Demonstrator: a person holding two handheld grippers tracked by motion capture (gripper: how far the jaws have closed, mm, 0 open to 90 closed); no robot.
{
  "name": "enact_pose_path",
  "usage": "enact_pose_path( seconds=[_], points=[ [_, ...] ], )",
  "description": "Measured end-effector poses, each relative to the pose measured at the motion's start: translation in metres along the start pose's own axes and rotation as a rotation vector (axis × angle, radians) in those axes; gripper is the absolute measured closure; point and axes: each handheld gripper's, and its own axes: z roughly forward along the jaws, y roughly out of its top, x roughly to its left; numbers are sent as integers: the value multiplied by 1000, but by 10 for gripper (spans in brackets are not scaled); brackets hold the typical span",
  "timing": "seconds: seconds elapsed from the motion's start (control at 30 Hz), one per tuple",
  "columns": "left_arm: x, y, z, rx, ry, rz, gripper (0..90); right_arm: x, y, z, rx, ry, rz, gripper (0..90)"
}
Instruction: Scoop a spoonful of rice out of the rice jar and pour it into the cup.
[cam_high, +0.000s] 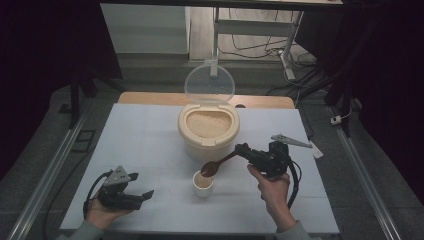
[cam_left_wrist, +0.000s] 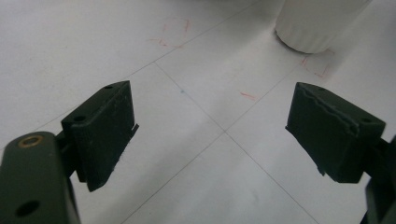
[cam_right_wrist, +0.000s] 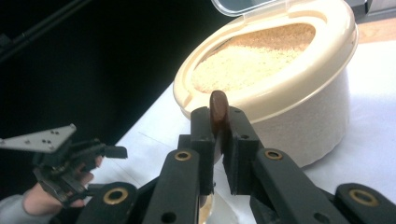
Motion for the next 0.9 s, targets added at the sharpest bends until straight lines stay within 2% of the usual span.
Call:
enact_pose_path(
  seconds=[0.07, 0.3, 0.47, 0.7, 0.9],
  points=[
    [0, 0, -1, -1, 1, 0, 150, 0, -1, -1, -3, 4, -11, 833],
    [0, 0, 0, 0, 4, -4, 149, -7, 0, -16, -65, 60, -20, 833],
    [2, 0, -1, -5, 10, -15, 144, -13, 4, -34, -90, 60, -66, 834],
    [2, 1, 1, -4, 18, -22, 131, -18, 10, -54, -78, 35, -129, 833],
    [2, 1, 0, -10, 18, -26, 128, -18, 11, -60, -34, 29, -181, 833]
  ],
)
